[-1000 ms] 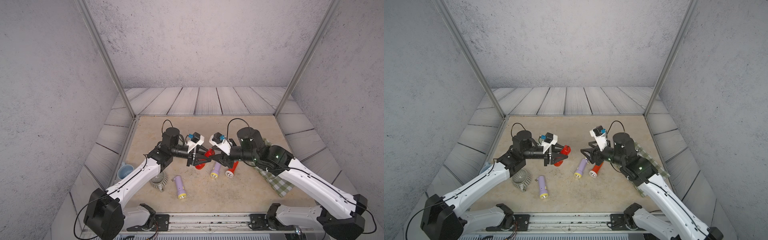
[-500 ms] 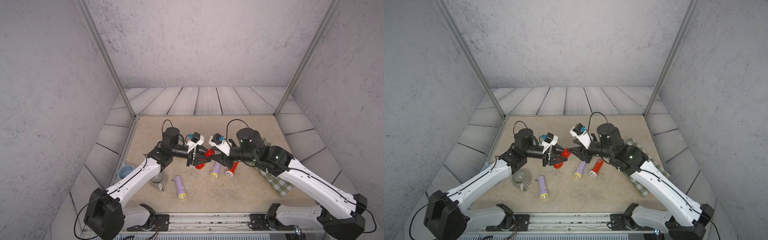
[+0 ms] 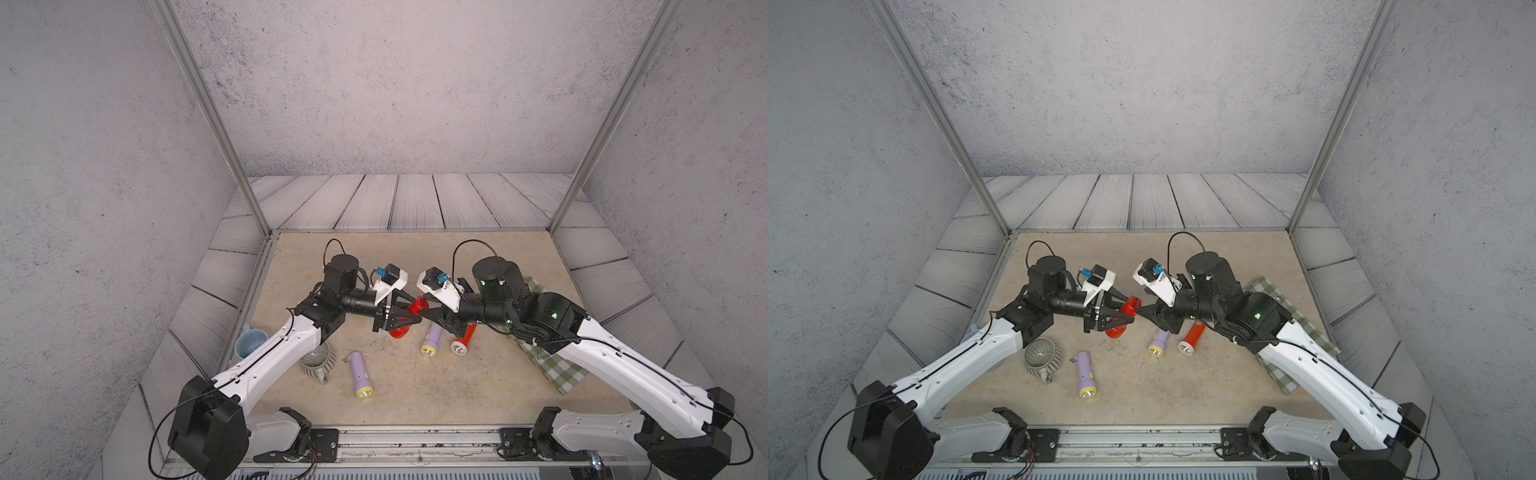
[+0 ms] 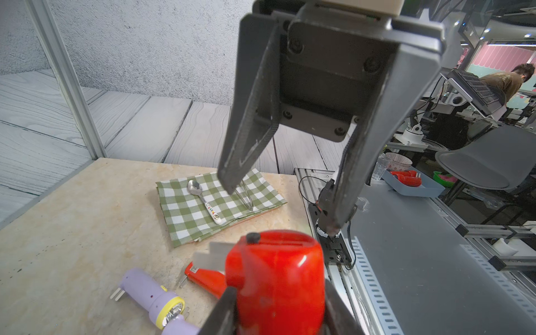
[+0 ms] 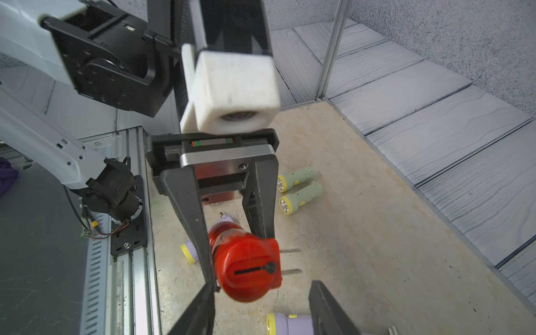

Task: Close the plug at the bottom of the flashlight
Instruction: Close the plug of the flashlight.

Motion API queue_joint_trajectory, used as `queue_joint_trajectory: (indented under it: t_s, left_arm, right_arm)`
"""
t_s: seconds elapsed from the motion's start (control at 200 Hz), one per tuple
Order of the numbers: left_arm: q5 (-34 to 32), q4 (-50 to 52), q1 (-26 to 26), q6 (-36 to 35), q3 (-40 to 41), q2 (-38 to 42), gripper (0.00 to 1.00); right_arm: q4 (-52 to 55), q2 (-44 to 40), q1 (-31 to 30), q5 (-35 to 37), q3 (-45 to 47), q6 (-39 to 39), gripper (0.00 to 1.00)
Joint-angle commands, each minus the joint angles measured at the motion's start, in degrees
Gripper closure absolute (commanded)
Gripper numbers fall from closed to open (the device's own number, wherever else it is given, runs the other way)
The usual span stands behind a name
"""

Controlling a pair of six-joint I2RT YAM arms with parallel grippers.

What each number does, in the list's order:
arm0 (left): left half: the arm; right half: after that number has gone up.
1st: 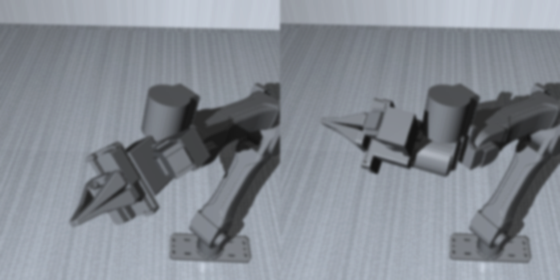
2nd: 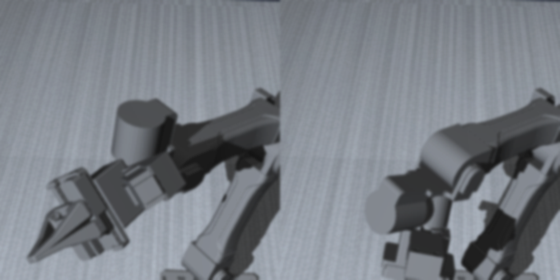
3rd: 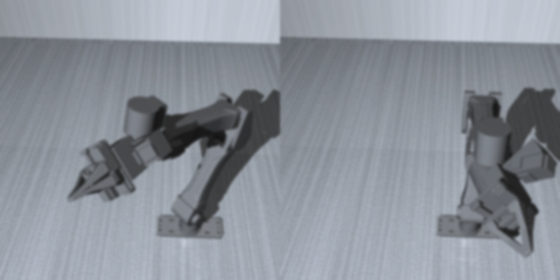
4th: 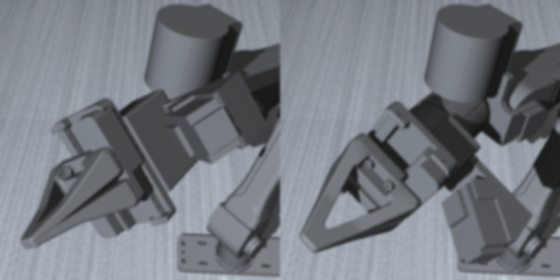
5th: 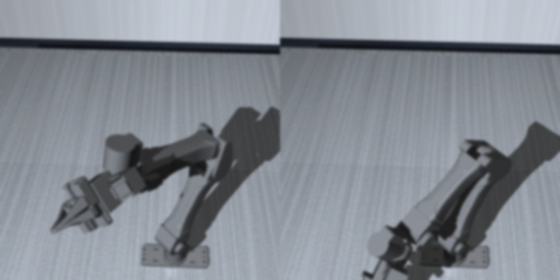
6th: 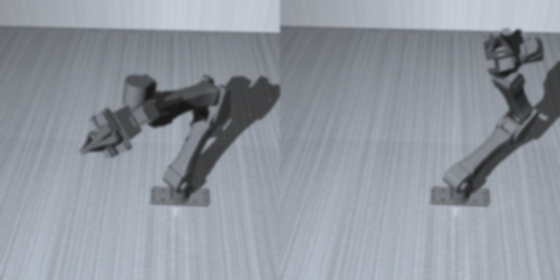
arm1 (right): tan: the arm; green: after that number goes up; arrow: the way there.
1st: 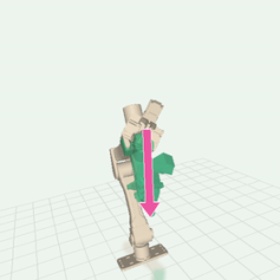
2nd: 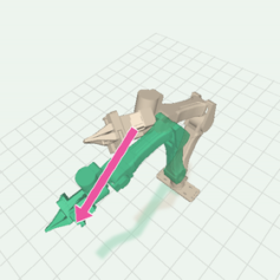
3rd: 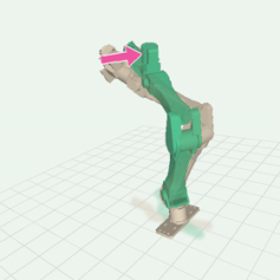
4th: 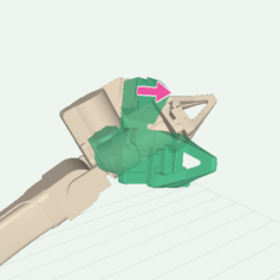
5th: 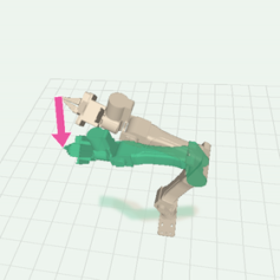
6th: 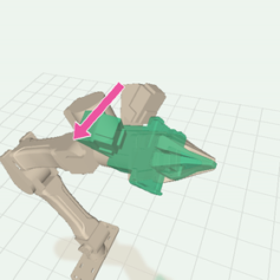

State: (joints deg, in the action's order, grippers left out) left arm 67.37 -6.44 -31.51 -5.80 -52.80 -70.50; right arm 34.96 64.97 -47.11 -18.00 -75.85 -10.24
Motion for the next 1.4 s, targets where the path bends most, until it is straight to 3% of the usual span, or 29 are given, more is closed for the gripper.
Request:
queue_joint_trajectory:
  t_s: [0.0,0.34,0.911,1.396]
  left_arm:
    - [1.63,-0.42,0.39,-0.13,-1.96,-0.15,1.0]
    - [2.42,0.55,0.39,-0.96,-2.34,-0.92,1.0]
    - [2.56,0.93,0.35,-0.95,-2.72,-1.31,1.0]
    - [2.03,1.07,0.39,-0.64,-3.24,-1.49,1.0]
  right_arm:
    - [0.07,0.72,-0.59,0.69,-0.39,-0.82,0.46]
    - [-0.41,2.87,-2.32,2.35,-1.76,-1.73,0.47]
    - [0.57,2.64,-4.87,8.01,-1.72,-3.54,0.59]
    - [1.71,3.43,-6.53,8.77,-1.95,-4.21,0.7]
